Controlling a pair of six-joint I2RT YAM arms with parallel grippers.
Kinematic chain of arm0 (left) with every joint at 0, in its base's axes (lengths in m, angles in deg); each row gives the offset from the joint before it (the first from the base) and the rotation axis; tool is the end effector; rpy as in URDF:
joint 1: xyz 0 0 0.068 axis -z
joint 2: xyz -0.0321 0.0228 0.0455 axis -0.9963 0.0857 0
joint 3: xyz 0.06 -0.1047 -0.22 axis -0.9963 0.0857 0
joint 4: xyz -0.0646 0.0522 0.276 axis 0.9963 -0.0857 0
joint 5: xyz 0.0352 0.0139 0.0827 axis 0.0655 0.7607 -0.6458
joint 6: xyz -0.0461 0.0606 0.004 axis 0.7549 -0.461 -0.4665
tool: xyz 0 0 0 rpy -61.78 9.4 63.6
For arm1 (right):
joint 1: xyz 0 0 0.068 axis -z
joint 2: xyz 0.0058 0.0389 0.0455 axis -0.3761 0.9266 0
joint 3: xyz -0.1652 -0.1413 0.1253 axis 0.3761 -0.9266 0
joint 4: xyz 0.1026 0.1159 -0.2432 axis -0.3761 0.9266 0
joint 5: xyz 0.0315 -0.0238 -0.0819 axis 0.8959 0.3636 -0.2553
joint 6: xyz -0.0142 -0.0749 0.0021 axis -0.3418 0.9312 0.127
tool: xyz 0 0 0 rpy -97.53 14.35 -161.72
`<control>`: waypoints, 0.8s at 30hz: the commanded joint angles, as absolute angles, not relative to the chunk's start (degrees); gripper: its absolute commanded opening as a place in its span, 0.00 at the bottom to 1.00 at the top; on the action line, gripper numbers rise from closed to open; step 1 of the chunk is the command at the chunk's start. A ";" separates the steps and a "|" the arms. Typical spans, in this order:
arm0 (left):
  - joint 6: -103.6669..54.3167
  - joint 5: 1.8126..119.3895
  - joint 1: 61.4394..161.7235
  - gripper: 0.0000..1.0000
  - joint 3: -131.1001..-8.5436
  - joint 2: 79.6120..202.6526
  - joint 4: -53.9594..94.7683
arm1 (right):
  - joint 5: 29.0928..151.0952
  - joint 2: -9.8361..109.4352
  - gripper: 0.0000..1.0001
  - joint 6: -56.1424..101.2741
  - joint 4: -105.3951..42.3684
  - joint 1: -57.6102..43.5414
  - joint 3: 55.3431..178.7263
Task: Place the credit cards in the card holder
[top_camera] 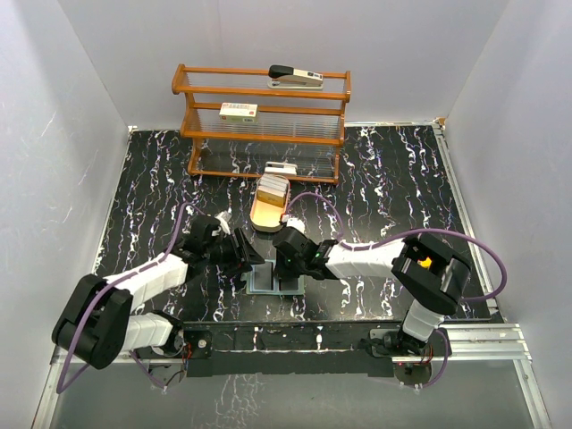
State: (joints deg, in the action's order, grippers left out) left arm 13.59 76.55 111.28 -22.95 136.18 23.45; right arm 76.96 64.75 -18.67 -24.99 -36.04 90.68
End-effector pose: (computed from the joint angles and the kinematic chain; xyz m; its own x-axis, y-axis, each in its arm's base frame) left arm 0.2363 -0.1457 0.1039 -0.8951 -0.3365 -0.2925 0.0005 0.6552 -0.7555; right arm 0.1942 0.3007 0.0836 -0.8916 -0.0319 -0.4516 -0.2280 0.8935 0.3869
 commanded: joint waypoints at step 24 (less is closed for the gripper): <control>19.22 86.74 111.07 0.47 -19.61 135.70 34.67 | 75.83 64.59 0.02 -16.72 -27.52 -36.44 88.34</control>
